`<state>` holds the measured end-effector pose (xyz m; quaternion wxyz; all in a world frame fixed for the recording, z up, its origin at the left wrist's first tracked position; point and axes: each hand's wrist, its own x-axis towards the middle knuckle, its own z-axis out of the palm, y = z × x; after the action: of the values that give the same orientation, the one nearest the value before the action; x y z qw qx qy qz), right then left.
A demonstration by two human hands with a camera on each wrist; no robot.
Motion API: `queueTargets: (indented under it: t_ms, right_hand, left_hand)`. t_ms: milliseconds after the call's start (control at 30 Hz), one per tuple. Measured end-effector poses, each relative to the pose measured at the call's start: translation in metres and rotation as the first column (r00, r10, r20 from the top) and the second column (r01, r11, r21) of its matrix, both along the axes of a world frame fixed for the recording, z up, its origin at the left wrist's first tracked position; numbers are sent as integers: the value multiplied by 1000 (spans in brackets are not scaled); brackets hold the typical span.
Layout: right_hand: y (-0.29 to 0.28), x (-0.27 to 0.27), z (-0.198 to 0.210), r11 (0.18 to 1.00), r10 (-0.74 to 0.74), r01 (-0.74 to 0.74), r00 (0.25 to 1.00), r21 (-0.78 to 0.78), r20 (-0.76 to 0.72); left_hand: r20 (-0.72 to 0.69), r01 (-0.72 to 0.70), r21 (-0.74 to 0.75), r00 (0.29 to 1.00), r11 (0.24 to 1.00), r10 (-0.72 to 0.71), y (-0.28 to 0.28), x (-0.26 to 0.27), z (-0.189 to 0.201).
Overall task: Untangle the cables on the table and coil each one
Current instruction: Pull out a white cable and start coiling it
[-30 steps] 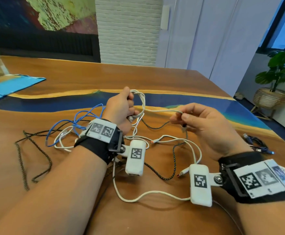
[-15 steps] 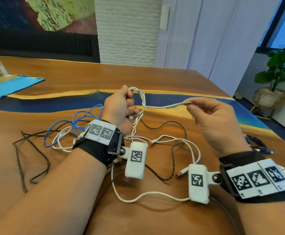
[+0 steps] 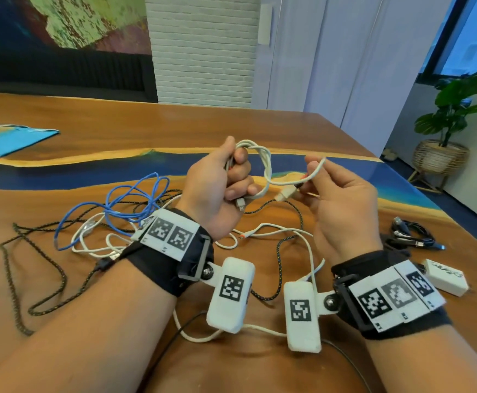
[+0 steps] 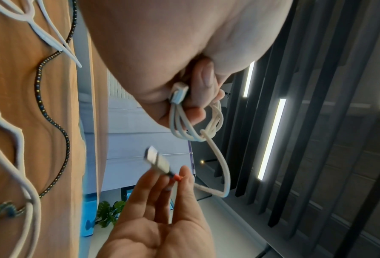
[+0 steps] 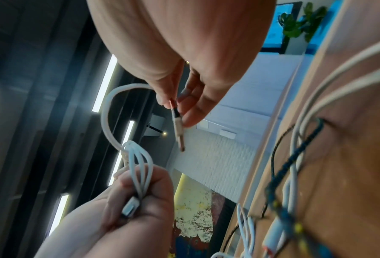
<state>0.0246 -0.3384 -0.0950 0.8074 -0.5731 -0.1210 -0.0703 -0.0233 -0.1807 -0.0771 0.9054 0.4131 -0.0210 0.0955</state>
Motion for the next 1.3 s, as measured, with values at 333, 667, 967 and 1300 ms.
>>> queueTargets:
  t_ms: [333,667,967,1300]
  right_hand:
    - [13,-2,-10,903,404,-339,879,264,-252]
    - [11,-7,-11,871,386,-444,883,-209,-268]
    - [10,-16,-4,835,498,-546,804,-68,-325]
    - [11,-16,-12,784,594,-620,765,-35,-251]
  left_hand:
    - [-29,58,114,998,992,-55,-2,2,-7]
    - [-67,-39,120,997,992,48,-9,2,-10]
    - [-66,-143,306,983,941,171,-2,8,-12]
    - [25,-129,459,991,879,132,-6,6,-12]
